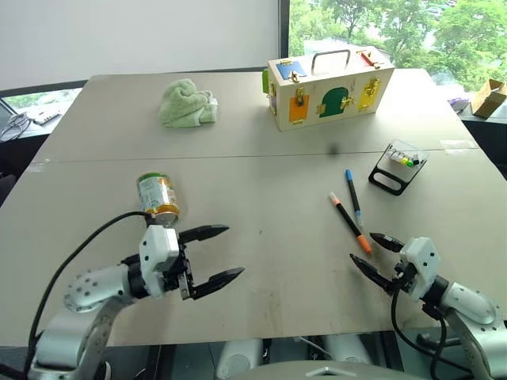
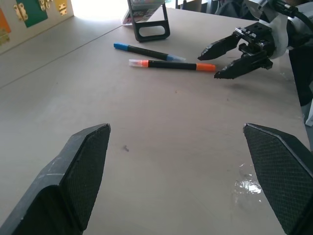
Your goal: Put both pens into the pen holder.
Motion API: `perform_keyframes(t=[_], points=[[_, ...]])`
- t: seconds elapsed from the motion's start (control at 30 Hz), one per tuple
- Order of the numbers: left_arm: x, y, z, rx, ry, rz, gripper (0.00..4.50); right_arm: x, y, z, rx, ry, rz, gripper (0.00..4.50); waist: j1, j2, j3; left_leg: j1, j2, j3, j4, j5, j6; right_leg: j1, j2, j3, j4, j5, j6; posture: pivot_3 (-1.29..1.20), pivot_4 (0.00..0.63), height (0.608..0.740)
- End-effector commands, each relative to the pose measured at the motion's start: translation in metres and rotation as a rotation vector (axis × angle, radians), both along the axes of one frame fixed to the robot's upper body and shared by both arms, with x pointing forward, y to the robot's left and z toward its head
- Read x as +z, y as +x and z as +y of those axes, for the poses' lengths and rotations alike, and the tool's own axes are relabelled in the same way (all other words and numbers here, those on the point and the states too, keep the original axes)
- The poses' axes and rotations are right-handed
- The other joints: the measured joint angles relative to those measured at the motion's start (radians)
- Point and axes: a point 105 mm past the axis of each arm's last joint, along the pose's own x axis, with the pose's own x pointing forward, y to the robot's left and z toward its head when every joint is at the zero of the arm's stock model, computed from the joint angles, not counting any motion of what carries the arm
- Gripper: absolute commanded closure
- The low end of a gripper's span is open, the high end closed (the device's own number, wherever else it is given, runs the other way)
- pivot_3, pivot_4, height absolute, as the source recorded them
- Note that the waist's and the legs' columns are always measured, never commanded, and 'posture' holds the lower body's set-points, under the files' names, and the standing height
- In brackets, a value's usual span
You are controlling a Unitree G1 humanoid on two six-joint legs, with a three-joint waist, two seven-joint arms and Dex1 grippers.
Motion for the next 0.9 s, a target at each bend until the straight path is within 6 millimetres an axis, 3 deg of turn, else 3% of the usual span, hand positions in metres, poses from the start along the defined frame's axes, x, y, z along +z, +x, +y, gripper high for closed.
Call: perform_keyframes(t=[0.03, 0.17, 0.2, 0.4, 0.5, 0.57, 0.63, 0.77, 0.9], points=[[0.004, 0.001, 0.005, -0.006, 0.008, -0.033, 0.0, 0.01, 0.002, 0.003, 0.003, 0.002, -0.05, 2.56, -0.002, 0.0, 0.0, 0.0, 0.0, 0.0, 0.0, 0.0, 0.0, 0.0, 0.0, 0.0, 0.0, 0.0, 0.0, 0.0, 0.15, 0.74], [0.002, 0.0, 0.003, -0.017, -0.005, -0.034, 0.0, 0.009, 0.003, -0.001, -0.02, -0.009, -0.05, 4.44, -0.001, 0.0, 0.0, 0.0, 0.0, 0.0, 0.0, 0.0, 0.0, 0.0, 0.0, 0.0, 0.0, 0.0, 0.0, 0.0, 0.15, 0.74], [0.001, -0.001, 0.002, -0.018, -0.008, -0.034, 0.0, 0.008, 0.002, -0.002, -0.025, -0.016, -0.047, 4.48, -0.001, 0.0, 0.0, 0.0, 0.0, 0.0, 0.0, 0.0, 0.0, 0.0, 0.0, 0.0, 0.0, 0.0, 0.0, 0.0, 0.15, 0.74], [-0.002, 0.003, 0.0, 0.006, -0.038, -0.022, 0.0, 0.011, 0.004, -0.001, -0.035, 0.006, -0.056, 4.48, -0.001, 0.0, 0.0, 0.0, 0.0, 0.0, 0.0, 0.0, 0.0, 0.0, 0.0, 0.0, 0.0, 0.0, 0.0, 0.0, 0.15, 0.74], [0.0, 0.025, 0.002, 0.187, -0.208, 0.07, 0.0, 0.025, 0.008, 0.003, -0.043, 0.109, -0.069, 4.48, 0.0, 0.0, 0.0, 0.0, 0.0, 0.0, 0.0, 0.0, 0.0, 0.0, 0.0, 0.0, 0.0, 0.0, 0.0, 0.0, 0.15, 0.74], [-0.011, 0.042, 0.0, 0.329, -0.286, 0.216, 0.0, 0.033, 0.009, 0.007, -0.018, 0.128, -0.083, 4.48, 0.0, -0.001, 0.001, 0.0, 0.0, 0.0, 0.001, 0.0, 0.001, 0.0, 0.0, 0.0, 0.001, 0.0, 0.001, 0.0, 0.15, 0.74], [-0.017, 0.041, -0.009, 0.323, -0.271, 0.25, 0.0, 0.031, 0.01, 0.007, -0.013, 0.094, -0.083, 4.48, -0.001, -0.002, 0.0, 0.0, 0.0, -0.001, 0.002, 0.0, 0.001, 0.001, 0.0, 0.0, 0.001, 0.0, 0.001, 0.0, 0.15, 0.74], [-0.004, 0.029, -0.022, 0.222, -0.293, 0.2, 0.0, 0.023, 0.009, 0.001, -0.017, 0.024, -0.05, 4.48, -0.002, -0.002, 0.001, -0.001, 0.0, 0.0, 0.002, 0.001, -0.002, 0.0, 0.001, 0.0, 0.001, 0.0, 0.001, 0.0, 0.15, 0.74], [-0.004, 0.015, -0.018, 0.076, -0.146, 0.137, 0.0, 0.017, 0.007, -0.002, -0.036, -0.004, -0.033, 3.25, 0.0, -0.002, 0.001, 0.0, 0.0, -0.001, 0.001, 0.002, -0.003, 0.0, 0.001, 0.0, 0.001, 0.0, 0.001, 0.0, 0.15, 0.74]])
